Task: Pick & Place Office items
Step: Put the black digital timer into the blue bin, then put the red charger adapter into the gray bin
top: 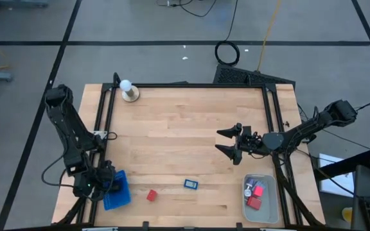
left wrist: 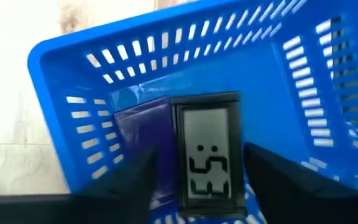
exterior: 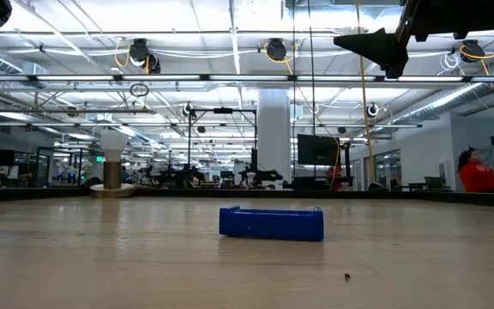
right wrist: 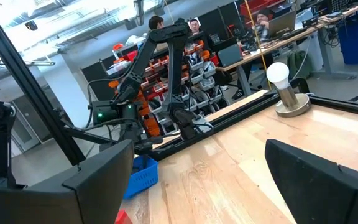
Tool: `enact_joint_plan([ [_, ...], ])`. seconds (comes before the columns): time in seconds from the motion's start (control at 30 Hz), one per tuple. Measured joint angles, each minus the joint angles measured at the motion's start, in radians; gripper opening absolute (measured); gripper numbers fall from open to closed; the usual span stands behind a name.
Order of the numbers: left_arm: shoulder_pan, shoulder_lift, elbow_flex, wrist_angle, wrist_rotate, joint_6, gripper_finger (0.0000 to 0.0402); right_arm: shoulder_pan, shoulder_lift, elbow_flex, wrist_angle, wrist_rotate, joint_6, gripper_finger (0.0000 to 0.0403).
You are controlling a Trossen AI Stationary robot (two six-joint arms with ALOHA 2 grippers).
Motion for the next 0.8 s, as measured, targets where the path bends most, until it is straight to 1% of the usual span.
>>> enact_joint_plan([
  [0.07, 0.000, 0.000, 0.000, 0.000, -0.008, -0.003, 0.0276, 0.000, 0.000, 0.000, -0.002, 0.000, 0.000, 0.0357],
  [0.13, 0.000, 0.000, 0.000, 0.000, -0.020, -0.004, 0.0308, 0.000, 0.000, 0.000, -0.005, 0.000, 0.000, 0.0357],
  [0.23, 0.000, 0.000, 0.000, -0.001, -0.024, -0.002, 0.0328, 0.000, 0.000, 0.000, -0.009, 0.000, 0.000, 0.0357],
  [0.33, 0.001, 0.000, 0.000, -0.001, -0.026, -0.005, 0.0326, 0.000, 0.000, 0.000, -0.013, 0.000, 0.000, 0.0357],
  [0.47, 0.001, 0.000, 0.000, 0.013, -0.019, -0.015, 0.0306, 0.000, 0.000, 0.000, -0.014, 0.000, 0.000, 0.0357],
  [0.6, 0.015, -0.001, 0.000, 0.065, -0.015, 0.004, 0.0287, 0.000, 0.000, 0.000, -0.014, 0.000, 0.000, 0.0357],
  [0.67, 0.034, -0.002, 0.002, 0.077, 0.004, 0.016, 0.0280, 0.000, 0.000, 0.000, -0.015, 0.000, 0.000, 0.0357],
  [0.8, 0.092, -0.002, 0.034, 0.071, 0.078, 0.058, 0.0273, 0.000, 0.000, 0.000, -0.020, 0.000, 0.000, 0.0357],
])
